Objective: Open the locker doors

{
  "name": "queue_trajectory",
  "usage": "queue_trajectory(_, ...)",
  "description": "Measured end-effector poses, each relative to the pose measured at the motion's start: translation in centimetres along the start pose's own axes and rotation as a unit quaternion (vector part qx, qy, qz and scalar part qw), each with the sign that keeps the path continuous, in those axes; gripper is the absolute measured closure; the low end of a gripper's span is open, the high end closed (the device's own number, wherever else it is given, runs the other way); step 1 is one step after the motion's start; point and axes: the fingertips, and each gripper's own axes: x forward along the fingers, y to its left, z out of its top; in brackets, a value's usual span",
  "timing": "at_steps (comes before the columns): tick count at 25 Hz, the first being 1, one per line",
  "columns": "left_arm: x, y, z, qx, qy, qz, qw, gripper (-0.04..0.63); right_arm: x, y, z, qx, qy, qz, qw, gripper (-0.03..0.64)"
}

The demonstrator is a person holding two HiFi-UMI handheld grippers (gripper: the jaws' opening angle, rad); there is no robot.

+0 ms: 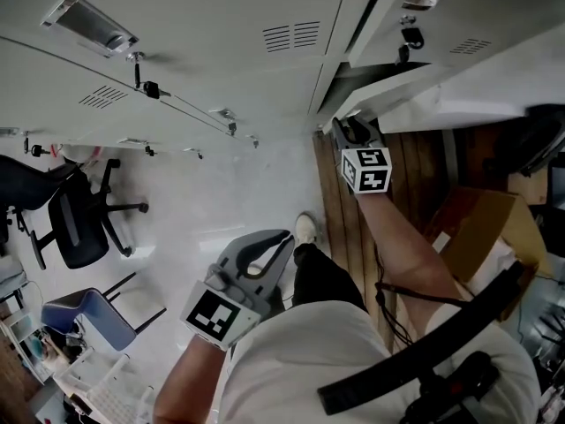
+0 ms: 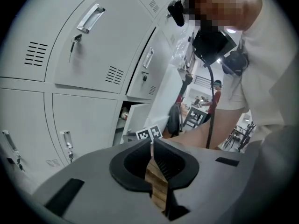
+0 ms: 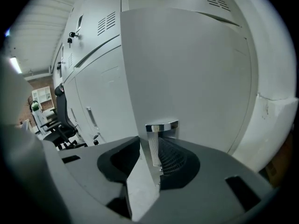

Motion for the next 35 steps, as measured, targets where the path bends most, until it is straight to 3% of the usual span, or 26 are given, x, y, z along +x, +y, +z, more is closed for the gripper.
queue_trajectory(6,0.4,-1.6,0.2,0.011,0.005,-0.024,0.9996,0.583,-2.4,-0.1,-1.4,-0.009,0.007,0.006,1.000,0.503)
queue_trajectory(21,2.8,-5.3,0.6,0.042,0.024,-0.090,0.9948,0.583,-7.4,-1.6,-4.4,0.026,0.025,-0.006,0.999,0.503)
queue_trajectory(35,5.1,-8.9,0.2,0.070,0.045,-0.164,0.9830,0.583,-12.4,-4.3,-7.1,0.045,0.056,-0.034,0.997,0.508)
